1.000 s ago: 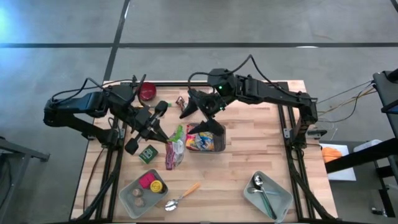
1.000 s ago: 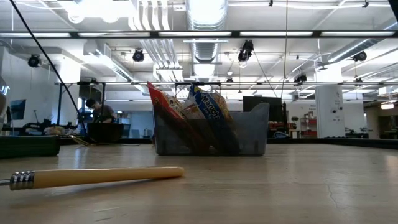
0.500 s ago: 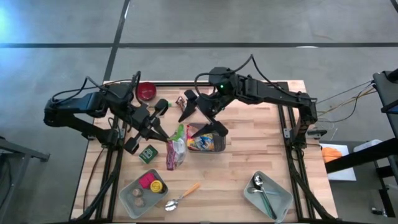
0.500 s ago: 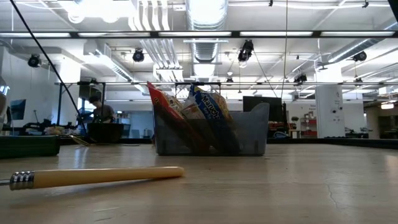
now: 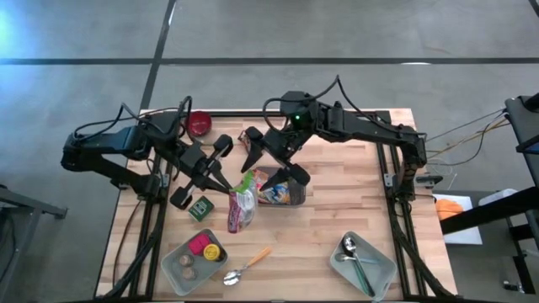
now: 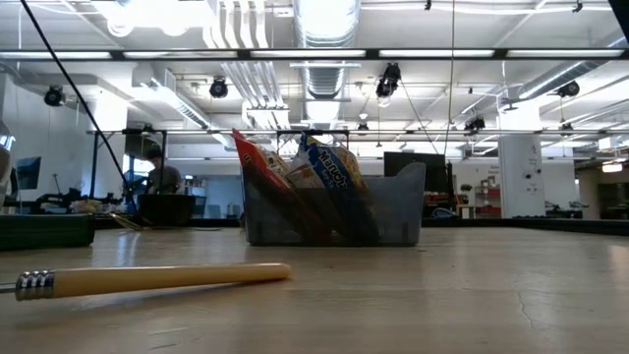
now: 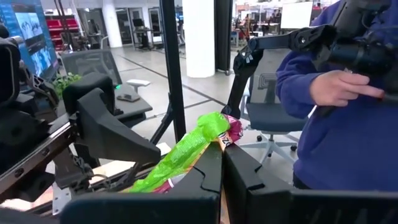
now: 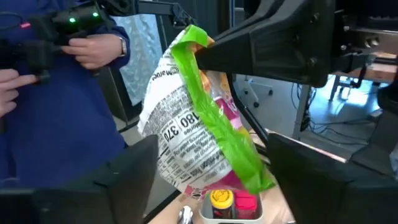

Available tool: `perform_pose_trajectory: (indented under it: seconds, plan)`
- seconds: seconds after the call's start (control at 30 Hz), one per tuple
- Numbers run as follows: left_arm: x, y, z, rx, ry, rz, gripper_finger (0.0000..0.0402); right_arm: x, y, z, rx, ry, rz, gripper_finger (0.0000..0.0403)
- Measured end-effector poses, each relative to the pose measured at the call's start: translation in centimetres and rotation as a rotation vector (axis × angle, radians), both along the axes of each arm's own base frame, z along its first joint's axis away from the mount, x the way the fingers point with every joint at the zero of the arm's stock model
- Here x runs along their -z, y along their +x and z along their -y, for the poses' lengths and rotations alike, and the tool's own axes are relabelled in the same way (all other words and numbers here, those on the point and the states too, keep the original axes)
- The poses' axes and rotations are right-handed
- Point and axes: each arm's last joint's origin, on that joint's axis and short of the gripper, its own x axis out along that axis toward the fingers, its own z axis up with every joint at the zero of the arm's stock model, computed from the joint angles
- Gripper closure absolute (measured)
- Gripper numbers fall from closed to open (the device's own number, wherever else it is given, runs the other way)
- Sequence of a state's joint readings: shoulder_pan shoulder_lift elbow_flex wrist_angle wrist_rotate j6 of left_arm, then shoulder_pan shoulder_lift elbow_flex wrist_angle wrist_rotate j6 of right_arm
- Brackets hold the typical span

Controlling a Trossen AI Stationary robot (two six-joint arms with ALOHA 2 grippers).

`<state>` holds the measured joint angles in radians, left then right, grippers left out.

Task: Pick & Place Food Item
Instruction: Put the green noodle pack into the black bin

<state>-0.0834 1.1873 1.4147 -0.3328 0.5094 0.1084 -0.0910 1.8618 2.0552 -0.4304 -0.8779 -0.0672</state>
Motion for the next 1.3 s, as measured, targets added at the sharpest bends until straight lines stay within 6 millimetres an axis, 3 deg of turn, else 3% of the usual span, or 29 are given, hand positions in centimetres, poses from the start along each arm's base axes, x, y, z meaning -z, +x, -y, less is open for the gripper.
perform_pose_trajectory:
  seconds: [0.3, 0.43, 0.9, 1.13, 1.3]
  plan:
    - [0.0, 0.0, 0.0, 0.000, -0.004, 0.004, 0.0401, -0.1, 0.0, -0.1, -0.019, 0.017, -0.003, 0.0240]
    - [-0.5, 0.1, 0.0, 0.002, -0.008, 0.055, 0.0401, -0.1, 0.0, -0.1, -0.012, 0.027, -0.013, 0.0283]
    - [-0.7, 0.1, -0.1, 0.005, -0.009, 0.076, 0.0401, 0.1, 0.2, -0.3, -0.017, 0.048, -0.032, 0.0294]
    - [-0.7, 0.1, -0.4, -0.007, -0.007, 0.079, 0.0401, 0.1, 0.2, -1.4, -0.043, 0.032, -0.016, 0.0294]
    - [-0.8, 0.1, -0.6, -0.019, -0.007, 0.082, 0.0401, 0.1, 0.3, -1.6, -0.047, 0.016, 0.002, 0.0336]
